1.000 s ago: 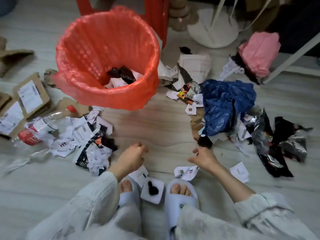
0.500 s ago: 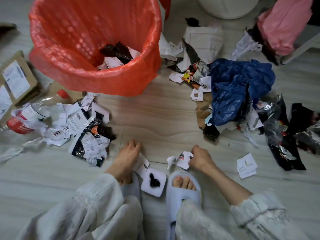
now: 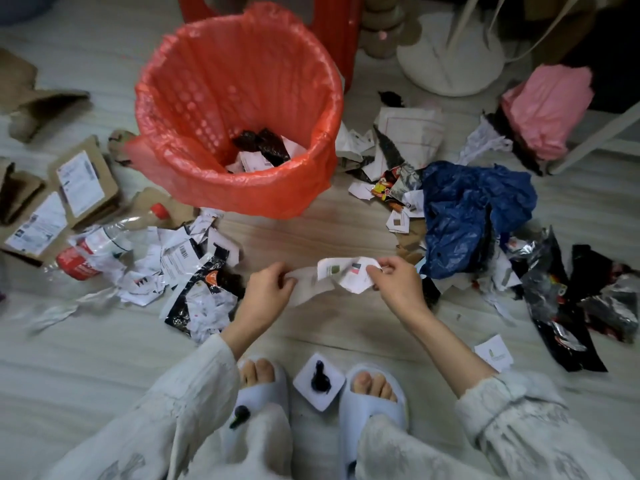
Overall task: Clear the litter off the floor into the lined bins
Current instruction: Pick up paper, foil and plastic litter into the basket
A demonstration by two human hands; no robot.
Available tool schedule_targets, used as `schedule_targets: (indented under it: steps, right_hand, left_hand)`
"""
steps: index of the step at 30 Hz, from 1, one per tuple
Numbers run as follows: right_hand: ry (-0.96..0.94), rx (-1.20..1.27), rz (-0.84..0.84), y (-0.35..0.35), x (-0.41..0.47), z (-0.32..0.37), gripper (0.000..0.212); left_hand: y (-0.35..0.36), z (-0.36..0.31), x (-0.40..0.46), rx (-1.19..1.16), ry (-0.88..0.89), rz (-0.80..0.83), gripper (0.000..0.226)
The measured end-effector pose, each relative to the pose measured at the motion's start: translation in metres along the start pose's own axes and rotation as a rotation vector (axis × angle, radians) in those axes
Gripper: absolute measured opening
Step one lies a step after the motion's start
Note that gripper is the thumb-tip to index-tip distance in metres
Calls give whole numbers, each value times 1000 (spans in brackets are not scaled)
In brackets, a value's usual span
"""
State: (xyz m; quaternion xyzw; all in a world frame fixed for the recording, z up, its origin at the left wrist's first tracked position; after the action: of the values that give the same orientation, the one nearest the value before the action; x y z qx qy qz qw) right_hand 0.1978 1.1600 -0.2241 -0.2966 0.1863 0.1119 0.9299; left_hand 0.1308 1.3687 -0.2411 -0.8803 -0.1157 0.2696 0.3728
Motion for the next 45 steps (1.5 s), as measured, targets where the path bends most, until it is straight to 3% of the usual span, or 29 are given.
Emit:
schedule_targets:
  steps: [7,12,16,19,23,27,30,36,39,45]
  right_hand:
    - [-145,358,-116,-20,6,119,3]
    - [-272,350,-143,-14,16,192,6]
    - [-267,483,47,4,17,221,55]
    - [-297,479,87,9,17,212,58]
    - [-279,359,12,4,14,169,31]
    - [-172,259,29,-2,12,109,21]
    - [-57,104,146,6,8,52,18]
    - [18,-182,332,30,-13,-40,38]
    - [-2,-294,417,39,-20,-66,50]
    - [-87,-454,417,31,-11,-78,50]
  left_hand:
    - [-107,-49,-7,-524,-39,-198,8]
    - [-161,-63,11,-762,-176,-244,14]
    - [-179,-78,26,-895,-217,-58,52]
    - [-179,-77,21,-787,-184,-83,57]
    - [-154,-61,4,-637,-112,-107,24]
    - [-94,-54,-6,-345,-23,159,18]
    - [-42,-45,-13,-33,35,346,19]
    - [57,4,-44,366,-12,632,45]
    - [86,24,-56,530,59,711,61]
    - [104,33,-58,681,171,722,48]
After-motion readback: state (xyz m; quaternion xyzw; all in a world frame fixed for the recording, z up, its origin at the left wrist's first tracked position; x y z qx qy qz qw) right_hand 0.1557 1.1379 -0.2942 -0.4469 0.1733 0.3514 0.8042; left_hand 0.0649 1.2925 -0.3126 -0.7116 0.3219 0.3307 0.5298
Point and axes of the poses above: each hand's wrist, its own x-axis towards the middle knuckle, its own y-axis out of the palm, z = x × y, the point moved 4 cm from there along x, towards the middle knuckle, and after that the axes turned 11 degrees about -y, right-handed, at the moved point
